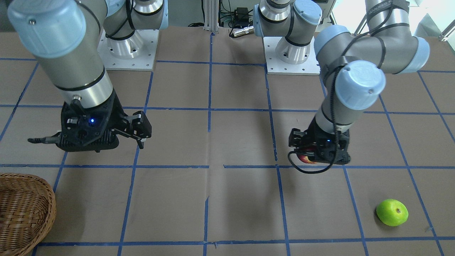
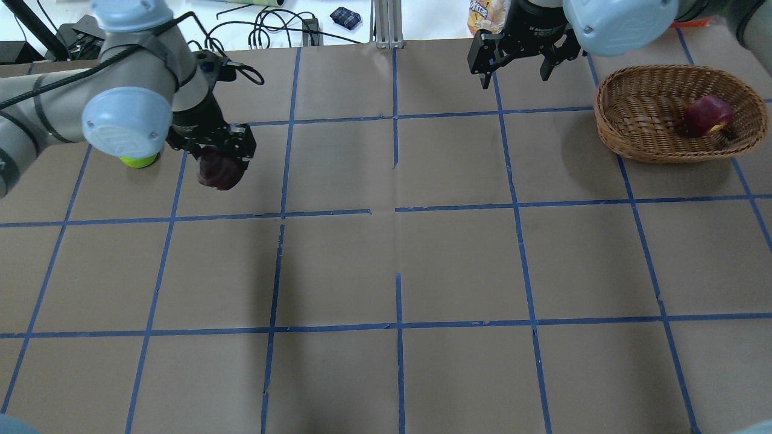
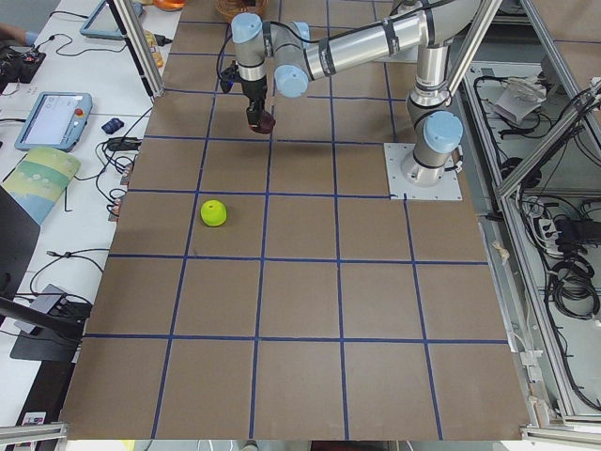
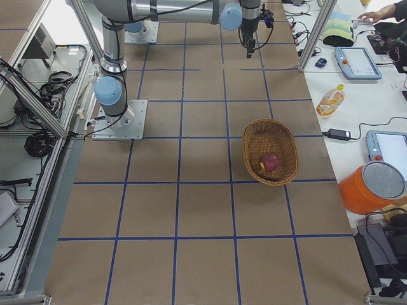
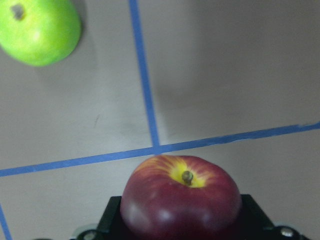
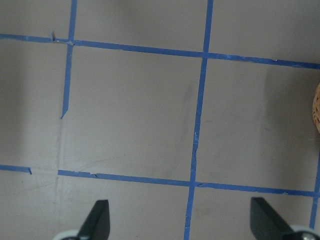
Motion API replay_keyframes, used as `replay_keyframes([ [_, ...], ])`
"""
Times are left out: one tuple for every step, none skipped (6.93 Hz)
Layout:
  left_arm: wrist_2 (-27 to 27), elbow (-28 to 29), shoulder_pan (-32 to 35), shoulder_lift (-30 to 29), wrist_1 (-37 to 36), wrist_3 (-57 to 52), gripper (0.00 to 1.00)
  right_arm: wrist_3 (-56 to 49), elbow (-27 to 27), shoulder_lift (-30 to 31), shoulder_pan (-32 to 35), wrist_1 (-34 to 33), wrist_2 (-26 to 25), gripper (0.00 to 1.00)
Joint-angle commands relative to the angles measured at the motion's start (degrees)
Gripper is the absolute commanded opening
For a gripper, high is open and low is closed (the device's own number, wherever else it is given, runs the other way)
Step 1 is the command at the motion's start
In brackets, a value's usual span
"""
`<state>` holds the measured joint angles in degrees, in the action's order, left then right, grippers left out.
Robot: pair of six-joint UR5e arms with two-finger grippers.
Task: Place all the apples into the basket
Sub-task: 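Carry the dark red apple to the table center and set it down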
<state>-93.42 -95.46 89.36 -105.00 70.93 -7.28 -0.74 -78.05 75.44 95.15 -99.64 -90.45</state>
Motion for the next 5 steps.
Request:
replay_keyframes([
  [2.10,-1.21,7.12,-0.65,-0.53,12.60,0.00,0.74,-0.52,4.53,0.31,7.83,-0.77,1.00],
  [10.19,-0.88,8.01,-1.43,-1.31,15.51,0.00,0.66,-1.22,4.02,0.48,7.27,-2.69,1.00],
  [18.19,-1.05,10.11,-2.05,-6.37,28.33,0.00,0.31,-2.62,4.02,0.48,5.35,-2.28,1.00],
  [18.79,-1.66,12.05,-3.62,-10.33,30.55,0.00,0.04,-3.24,3.93,0.31,3.68,-2.27,1.00],
  [18.80,-2.10,15.29,-6.86,-13.16,30.74,0.00,0.22,-3.42,3.93,0.30,3.57,-2.10,1.00],
])
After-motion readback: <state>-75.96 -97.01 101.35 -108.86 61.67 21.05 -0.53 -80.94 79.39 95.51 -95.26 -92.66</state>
